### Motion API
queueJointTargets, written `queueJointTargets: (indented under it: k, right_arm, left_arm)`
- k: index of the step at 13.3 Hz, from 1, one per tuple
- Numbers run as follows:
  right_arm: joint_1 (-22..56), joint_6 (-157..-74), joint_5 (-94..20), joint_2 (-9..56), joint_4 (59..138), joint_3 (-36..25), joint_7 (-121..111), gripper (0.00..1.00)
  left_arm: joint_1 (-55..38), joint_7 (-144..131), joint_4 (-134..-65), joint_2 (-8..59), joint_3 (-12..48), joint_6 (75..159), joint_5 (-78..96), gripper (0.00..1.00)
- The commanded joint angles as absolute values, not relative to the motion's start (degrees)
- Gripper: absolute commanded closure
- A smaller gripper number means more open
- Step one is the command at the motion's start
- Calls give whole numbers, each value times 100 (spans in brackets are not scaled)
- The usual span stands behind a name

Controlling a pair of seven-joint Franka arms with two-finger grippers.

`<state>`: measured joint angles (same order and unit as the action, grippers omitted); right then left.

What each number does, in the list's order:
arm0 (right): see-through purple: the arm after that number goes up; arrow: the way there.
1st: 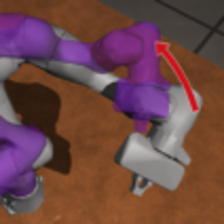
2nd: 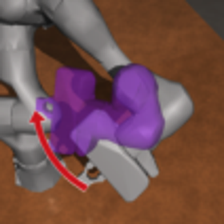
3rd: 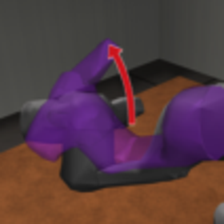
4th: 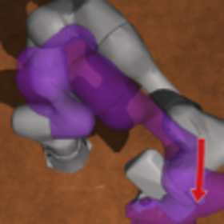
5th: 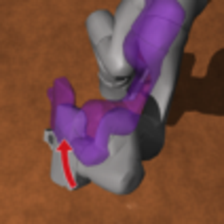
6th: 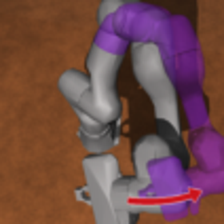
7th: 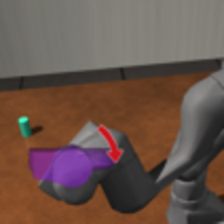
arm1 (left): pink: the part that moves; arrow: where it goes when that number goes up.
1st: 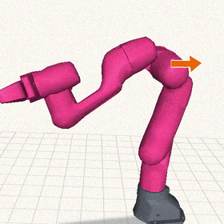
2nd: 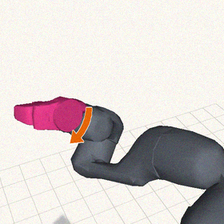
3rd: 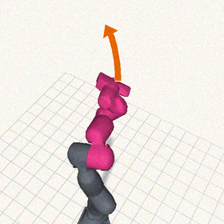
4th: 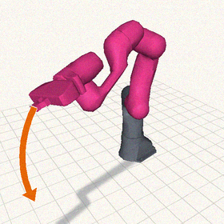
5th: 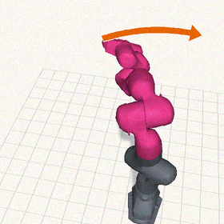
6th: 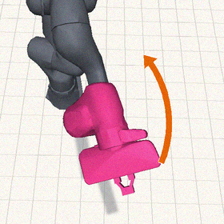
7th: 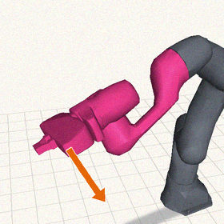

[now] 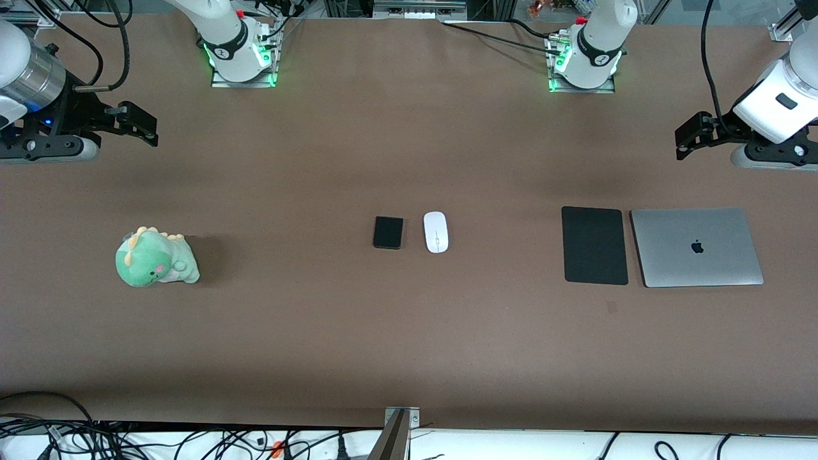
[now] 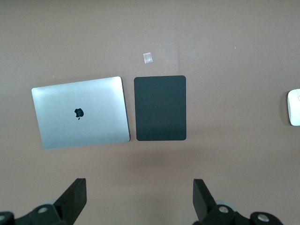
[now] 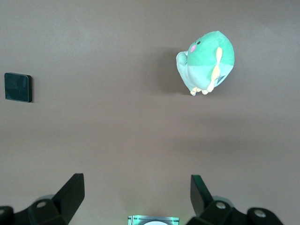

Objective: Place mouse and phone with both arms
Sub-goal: 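Move the left gripper over to the white mouse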

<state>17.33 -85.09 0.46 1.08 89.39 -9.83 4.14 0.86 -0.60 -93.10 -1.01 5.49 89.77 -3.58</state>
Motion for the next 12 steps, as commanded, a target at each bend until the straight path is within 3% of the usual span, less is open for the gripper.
queueJointTargets:
  k: [1,12]
  right_arm:
    - [1687,-8481,53,158,8824,-967,413,0]
    - [1687,-8481,61,158,8824,-967,413,0]
  left_arm:
    - [88,-27,-9070,26,580,8815,-387,0]
    - [0,-44,-9079,35,624,8728,-255,0]
